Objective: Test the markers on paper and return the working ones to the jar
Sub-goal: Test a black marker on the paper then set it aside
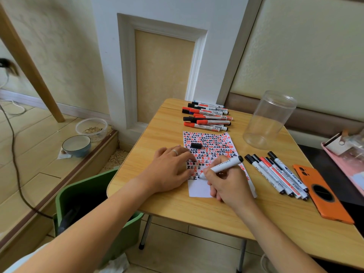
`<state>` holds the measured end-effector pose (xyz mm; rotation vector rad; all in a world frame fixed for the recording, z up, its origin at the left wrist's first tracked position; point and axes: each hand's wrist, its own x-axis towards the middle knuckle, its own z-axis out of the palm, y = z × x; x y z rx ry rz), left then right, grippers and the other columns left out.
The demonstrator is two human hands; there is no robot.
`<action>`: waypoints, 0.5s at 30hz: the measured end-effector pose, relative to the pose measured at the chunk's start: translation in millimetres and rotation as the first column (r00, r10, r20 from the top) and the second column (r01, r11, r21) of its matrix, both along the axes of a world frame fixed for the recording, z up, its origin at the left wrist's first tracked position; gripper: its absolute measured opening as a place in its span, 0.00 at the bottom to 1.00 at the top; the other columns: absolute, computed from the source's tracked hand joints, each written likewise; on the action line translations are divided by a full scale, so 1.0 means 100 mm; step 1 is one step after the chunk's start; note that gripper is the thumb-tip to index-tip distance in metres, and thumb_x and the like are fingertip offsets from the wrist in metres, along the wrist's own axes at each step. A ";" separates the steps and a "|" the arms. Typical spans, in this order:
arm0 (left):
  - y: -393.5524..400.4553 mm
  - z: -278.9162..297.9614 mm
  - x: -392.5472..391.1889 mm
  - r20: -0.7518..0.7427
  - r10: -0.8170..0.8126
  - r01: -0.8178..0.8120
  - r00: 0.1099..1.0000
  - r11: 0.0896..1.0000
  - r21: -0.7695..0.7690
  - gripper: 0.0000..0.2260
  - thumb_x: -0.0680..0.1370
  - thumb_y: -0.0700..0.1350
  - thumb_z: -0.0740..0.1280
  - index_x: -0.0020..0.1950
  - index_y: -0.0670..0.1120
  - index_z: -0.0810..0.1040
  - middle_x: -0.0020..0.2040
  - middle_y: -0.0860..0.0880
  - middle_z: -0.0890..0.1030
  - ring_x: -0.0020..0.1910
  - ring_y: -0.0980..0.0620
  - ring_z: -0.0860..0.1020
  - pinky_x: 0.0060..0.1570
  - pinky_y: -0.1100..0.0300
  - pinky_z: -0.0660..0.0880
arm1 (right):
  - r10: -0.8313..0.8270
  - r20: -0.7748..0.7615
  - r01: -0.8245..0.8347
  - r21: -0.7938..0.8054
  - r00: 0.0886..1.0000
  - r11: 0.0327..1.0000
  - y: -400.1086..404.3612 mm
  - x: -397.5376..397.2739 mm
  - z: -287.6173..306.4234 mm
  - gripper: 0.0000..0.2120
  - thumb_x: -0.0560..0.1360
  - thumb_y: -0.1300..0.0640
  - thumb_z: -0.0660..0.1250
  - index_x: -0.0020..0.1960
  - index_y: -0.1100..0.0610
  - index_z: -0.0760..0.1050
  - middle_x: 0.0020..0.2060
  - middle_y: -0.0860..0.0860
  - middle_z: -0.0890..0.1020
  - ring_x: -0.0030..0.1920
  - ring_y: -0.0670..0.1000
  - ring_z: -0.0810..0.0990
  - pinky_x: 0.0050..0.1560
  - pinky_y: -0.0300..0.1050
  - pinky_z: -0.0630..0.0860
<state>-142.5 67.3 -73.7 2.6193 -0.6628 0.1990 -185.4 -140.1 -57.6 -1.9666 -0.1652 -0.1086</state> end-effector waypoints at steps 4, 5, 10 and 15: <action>0.00 0.00 0.00 0.001 0.000 0.000 1.000 1.000 -0.004 0.16 0.82 0.60 0.60 0.70 0.61 0.71 0.76 0.56 0.67 0.80 0.53 0.57 0.76 0.48 0.46 | 0.011 -0.003 -0.011 -0.007 1.000 1.000 0.00 0.00 -0.01 0.08 0.79 0.57 0.71 0.43 0.53 0.76 0.26 0.58 0.79 0.23 0.51 0.75 0.24 0.42 0.70; 0.00 0.00 0.00 -0.001 -0.001 0.001 1.000 1.000 -0.006 0.16 0.82 0.60 0.60 0.70 0.61 0.71 0.76 0.55 0.67 0.80 0.53 0.57 0.77 0.48 0.46 | 0.009 -0.004 -0.009 -0.006 1.000 1.000 0.00 0.01 -0.01 0.08 0.79 0.57 0.71 0.43 0.53 0.76 0.26 0.58 0.79 0.23 0.51 0.75 0.24 0.42 0.70; 0.01 0.00 0.00 -0.011 -0.003 0.003 1.000 1.000 -0.003 0.16 0.82 0.60 0.60 0.70 0.61 0.71 0.77 0.55 0.67 0.80 0.53 0.57 0.77 0.47 0.47 | 0.009 -0.006 -0.009 0.011 1.000 1.000 0.00 0.01 -0.02 0.11 0.79 0.57 0.71 0.40 0.48 0.76 0.27 0.59 0.79 0.25 0.54 0.77 0.24 0.43 0.70; 0.00 0.00 0.00 -0.006 -0.002 0.002 1.000 1.000 -0.003 0.17 0.82 0.60 0.60 0.70 0.61 0.71 0.77 0.55 0.67 0.80 0.53 0.58 0.77 0.48 0.48 | 0.008 -0.016 -0.008 0.003 1.000 1.000 0.01 0.01 -0.01 0.08 0.79 0.57 0.71 0.43 0.55 0.75 0.26 0.58 0.78 0.23 0.52 0.76 0.24 0.42 0.70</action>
